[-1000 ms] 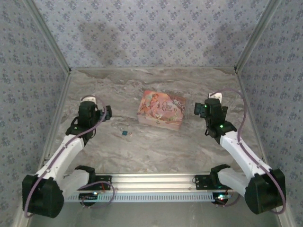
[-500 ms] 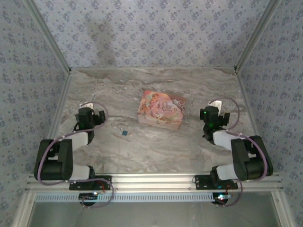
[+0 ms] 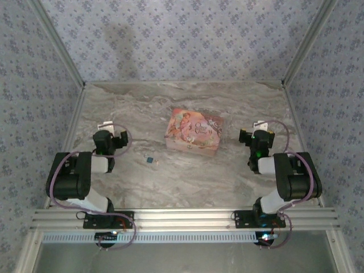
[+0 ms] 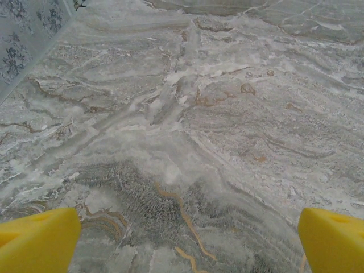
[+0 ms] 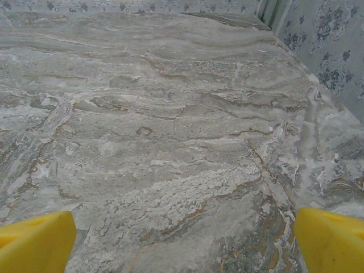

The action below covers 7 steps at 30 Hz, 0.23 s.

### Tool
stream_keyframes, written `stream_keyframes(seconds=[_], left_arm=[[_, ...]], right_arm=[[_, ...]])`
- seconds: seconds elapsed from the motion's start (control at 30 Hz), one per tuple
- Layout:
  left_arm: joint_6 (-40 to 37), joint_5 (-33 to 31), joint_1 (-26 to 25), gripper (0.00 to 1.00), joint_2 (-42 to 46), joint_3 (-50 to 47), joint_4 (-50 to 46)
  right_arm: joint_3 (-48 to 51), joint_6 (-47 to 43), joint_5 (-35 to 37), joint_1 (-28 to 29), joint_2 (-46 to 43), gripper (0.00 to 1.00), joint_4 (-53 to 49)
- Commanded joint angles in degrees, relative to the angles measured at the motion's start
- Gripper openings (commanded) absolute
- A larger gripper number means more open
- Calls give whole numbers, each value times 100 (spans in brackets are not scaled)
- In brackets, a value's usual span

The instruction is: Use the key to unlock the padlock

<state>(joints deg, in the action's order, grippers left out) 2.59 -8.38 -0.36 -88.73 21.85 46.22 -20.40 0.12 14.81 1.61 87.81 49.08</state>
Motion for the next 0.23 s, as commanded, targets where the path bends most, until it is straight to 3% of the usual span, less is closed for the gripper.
stream_keyframes(seconds=[0.0, 0.2], left_arm=[[-13, -74, 24, 98, 71, 109, 199], [-105, -385, -141, 98, 65, 40, 369]], right_arm=[[-125, 22, -407, -189, -35, 100, -79], [-92, 6, -374, -177, -32, 100, -8]])
